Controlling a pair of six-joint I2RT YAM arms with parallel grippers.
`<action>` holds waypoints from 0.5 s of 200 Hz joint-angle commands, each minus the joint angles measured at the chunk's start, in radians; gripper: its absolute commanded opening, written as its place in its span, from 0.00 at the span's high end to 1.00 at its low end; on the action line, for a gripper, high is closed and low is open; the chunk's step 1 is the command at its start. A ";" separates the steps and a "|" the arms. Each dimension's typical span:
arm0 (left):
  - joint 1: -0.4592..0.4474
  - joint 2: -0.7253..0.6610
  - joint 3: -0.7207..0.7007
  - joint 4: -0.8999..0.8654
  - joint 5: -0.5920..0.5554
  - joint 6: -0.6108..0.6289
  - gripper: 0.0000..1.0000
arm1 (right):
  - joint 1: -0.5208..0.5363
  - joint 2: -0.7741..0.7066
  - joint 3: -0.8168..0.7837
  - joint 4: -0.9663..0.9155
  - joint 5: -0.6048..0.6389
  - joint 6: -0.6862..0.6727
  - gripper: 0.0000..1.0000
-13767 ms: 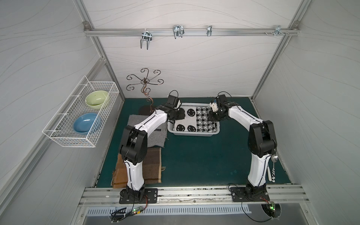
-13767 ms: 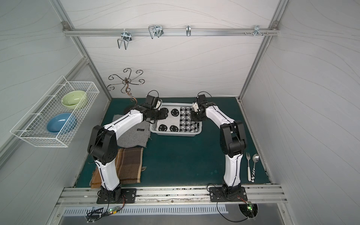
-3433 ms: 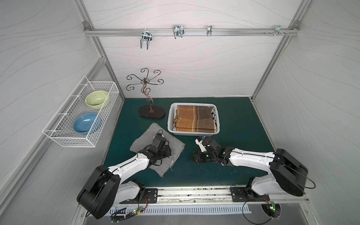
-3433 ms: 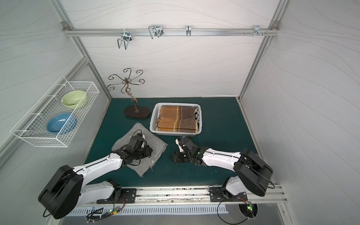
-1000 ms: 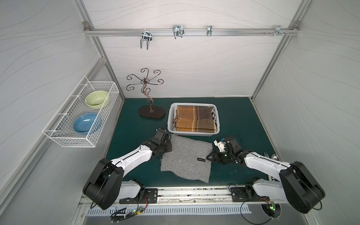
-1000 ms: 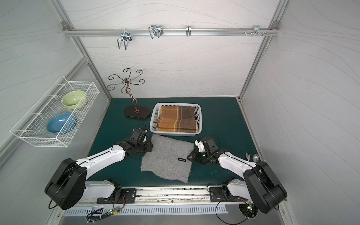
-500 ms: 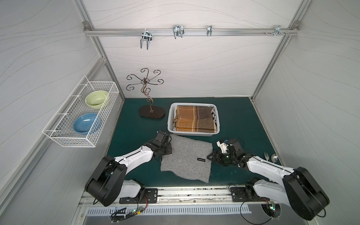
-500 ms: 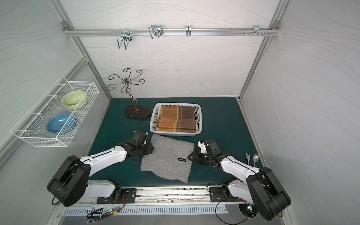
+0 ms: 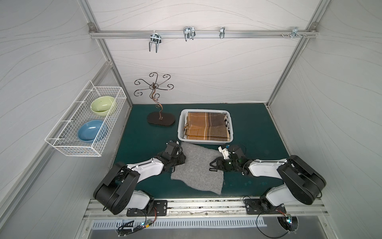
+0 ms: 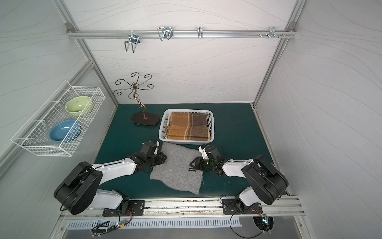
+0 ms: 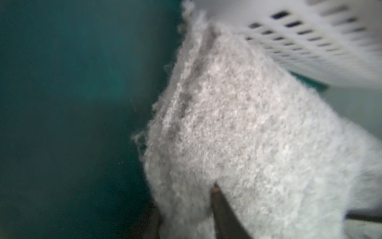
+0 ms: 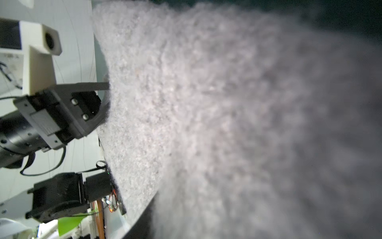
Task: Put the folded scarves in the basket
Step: Pick up the scarf at the center of the board.
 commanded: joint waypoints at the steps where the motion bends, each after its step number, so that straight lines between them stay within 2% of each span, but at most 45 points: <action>1: -0.013 -0.021 -0.014 -0.030 0.083 -0.020 0.83 | 0.020 0.031 -0.007 -0.085 0.030 -0.005 0.72; 14: -0.014 -0.043 -0.010 -0.047 0.091 -0.016 1.00 | 0.018 -0.002 -0.001 -0.118 0.037 -0.019 0.84; 37: -0.013 -0.092 0.008 -0.087 0.107 -0.012 1.00 | 0.019 -0.102 0.021 -0.238 0.060 -0.061 0.93; 100: -0.023 -0.300 0.082 -0.248 0.137 -0.049 1.00 | 0.015 -0.417 0.146 -0.597 0.074 -0.133 0.95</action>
